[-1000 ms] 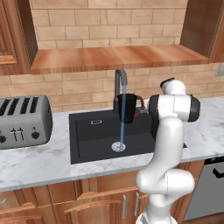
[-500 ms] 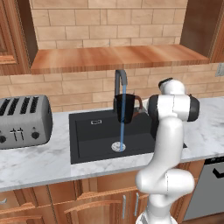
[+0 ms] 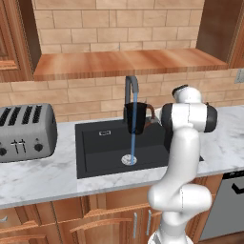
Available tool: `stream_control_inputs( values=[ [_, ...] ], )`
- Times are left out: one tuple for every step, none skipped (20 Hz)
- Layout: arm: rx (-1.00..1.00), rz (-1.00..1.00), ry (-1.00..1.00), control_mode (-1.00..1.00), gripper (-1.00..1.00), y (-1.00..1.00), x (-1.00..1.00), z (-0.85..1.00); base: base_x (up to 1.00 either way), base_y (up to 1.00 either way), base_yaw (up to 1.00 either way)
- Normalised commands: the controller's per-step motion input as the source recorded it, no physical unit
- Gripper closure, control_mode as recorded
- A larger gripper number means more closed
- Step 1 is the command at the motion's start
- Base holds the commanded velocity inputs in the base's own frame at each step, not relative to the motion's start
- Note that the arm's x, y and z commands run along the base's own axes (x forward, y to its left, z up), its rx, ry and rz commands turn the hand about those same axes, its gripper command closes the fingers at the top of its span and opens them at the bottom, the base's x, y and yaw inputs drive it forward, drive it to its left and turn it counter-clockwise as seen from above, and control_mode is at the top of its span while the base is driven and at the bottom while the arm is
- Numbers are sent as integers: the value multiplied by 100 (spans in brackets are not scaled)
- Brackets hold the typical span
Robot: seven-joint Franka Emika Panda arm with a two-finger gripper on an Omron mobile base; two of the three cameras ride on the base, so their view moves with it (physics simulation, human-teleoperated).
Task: Turn on the sink faucet and place the jug under the water for a few seconds to fill it up.
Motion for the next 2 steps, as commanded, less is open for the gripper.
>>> stream_control_inputs(
  values=[
    [0, 0, 0, -100, 100, 0, 0, 0, 0, 0, 0],
    [0, 0, 0, -100, 100, 0, 0, 0, 0, 0, 0]
  ],
)
